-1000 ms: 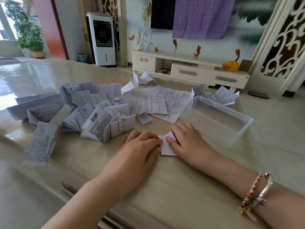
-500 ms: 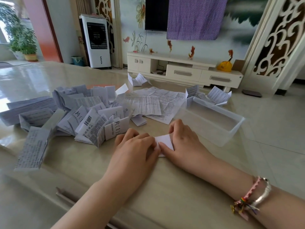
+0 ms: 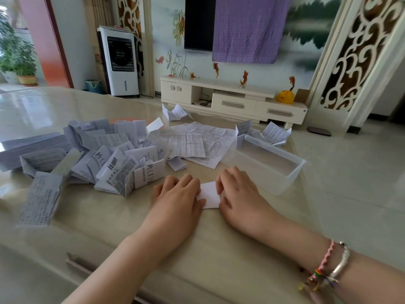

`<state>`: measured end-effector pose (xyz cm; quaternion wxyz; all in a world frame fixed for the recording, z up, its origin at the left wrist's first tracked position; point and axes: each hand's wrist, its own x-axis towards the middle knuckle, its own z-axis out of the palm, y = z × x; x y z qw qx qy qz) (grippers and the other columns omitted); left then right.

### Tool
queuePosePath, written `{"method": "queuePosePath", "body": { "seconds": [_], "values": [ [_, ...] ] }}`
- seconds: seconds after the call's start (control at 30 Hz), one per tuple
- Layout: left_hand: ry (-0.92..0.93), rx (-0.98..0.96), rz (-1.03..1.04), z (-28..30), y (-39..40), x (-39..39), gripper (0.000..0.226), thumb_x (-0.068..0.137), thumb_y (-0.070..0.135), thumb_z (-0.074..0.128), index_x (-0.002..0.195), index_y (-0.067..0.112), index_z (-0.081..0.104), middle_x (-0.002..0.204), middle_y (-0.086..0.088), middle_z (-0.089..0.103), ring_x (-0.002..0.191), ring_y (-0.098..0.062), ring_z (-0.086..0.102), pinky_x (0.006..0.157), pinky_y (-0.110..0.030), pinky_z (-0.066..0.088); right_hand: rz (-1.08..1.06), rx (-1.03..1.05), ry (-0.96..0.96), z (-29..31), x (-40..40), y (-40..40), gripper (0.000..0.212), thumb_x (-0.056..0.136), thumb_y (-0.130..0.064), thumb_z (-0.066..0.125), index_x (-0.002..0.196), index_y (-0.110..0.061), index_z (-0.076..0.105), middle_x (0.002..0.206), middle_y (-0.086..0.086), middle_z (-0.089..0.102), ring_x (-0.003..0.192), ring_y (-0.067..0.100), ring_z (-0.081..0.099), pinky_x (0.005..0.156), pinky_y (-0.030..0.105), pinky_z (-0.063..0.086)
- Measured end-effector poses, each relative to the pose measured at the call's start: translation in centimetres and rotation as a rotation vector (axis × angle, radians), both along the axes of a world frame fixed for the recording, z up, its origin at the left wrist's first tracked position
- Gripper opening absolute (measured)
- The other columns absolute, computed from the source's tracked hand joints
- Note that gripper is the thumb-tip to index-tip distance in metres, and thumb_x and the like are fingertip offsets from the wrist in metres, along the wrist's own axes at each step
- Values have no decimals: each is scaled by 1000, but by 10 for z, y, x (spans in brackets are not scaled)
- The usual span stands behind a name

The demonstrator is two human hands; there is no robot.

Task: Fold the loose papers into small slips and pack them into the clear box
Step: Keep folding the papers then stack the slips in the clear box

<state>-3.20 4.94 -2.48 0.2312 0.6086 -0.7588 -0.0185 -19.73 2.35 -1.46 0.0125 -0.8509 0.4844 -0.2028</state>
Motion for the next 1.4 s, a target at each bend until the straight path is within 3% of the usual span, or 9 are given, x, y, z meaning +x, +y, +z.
{"method": "queuePosePath", "body": {
  "seconds": [0.23, 0.37, 0.57, 0.83, 0.93, 1.1, 1.17, 1.3, 1.4],
  "values": [
    [257, 66, -57, -1, -7, 12, 20, 94, 19, 48, 106, 28, 61, 110, 14, 58, 105, -17, 43, 93, -33, 37, 247, 70, 156, 9, -14, -9, 40, 95, -45, 52, 129, -24, 51, 123, -7, 59, 111, 10, 52, 95, 25, 37],
    [321, 69, -58, 7, -5, 26, 29, 94, 11, 46, 113, 28, 60, 114, 13, 54, 110, -10, 48, 89, -20, 35, 288, -177, 296, 11, -16, -18, 41, 96, -43, 32, 102, -19, 64, 90, -3, 67, 80, 20, 63, 65, 34, 50],
    [454, 148, 126, 22, -10, 52, 27, 92, 11, 48, 83, 33, 59, 89, 17, 65, 90, -9, 61, 87, -28, 49, 124, -517, -2, 43, 12, -49, 4, 85, -18, 69, 85, -17, 73, 74, -7, 50, 74, 11, 44, 61, 27, 37],
    [515, 212, 195, 24, -24, 65, 20, 90, 19, 52, 77, 30, 63, 84, 8, 68, 78, -16, 65, 81, -38, 55, -1, -224, -513, 71, 107, -122, 17, 92, -22, 61, 102, -19, 74, 91, -3, 74, 82, 15, 68, 73, 36, 56],
    [478, 200, 197, 22, -29, 63, 18, 91, 23, 52, 80, 30, 64, 83, 10, 68, 78, -14, 64, 80, -38, 55, 125, 105, -598, 74, 132, -144, 29, 93, -15, 59, 121, -18, 65, 89, -1, 74, 85, 24, 71, 82, 41, 57],
    [433, 208, 207, 22, -35, 59, 15, 92, 30, 50, 84, 29, 64, 83, 10, 67, 78, -15, 64, 77, -39, 56, 59, 247, -278, 71, 108, -167, 40, 89, -5, 53, 128, -14, 55, 103, 5, 69, 88, 15, 65, 61, 13, 47],
    [403, 196, 229, 22, -37, 56, 14, 91, 31, 50, 84, 31, 63, 84, 12, 67, 80, -15, 64, 77, -37, 55, 14, 319, -75, 76, 91, -169, 35, 87, -13, 62, 122, -13, 58, 118, 7, 64, 100, 19, 62, 73, 20, 48],
    [355, 190, 262, 21, -38, 53, 16, 91, 32, 49, 85, 29, 63, 87, 10, 66, 84, -16, 63, 79, -36, 54, -8, 547, 419, 87, 71, -158, 71, 85, -29, 71, 145, -19, 34, 145, 7, 41, 129, 22, 44, 96, 26, 38],
    [359, 184, 267, 21, -37, 52, 14, 90, 31, 51, 83, 30, 62, 87, 11, 64, 85, -15, 62, 79, -36, 53, 0, 487, 567, 79, 71, -151, 73, 85, -24, 69, 146, -19, 28, 110, -2, 53, 100, 16, 52, 79, 24, 40]
  ]
}}
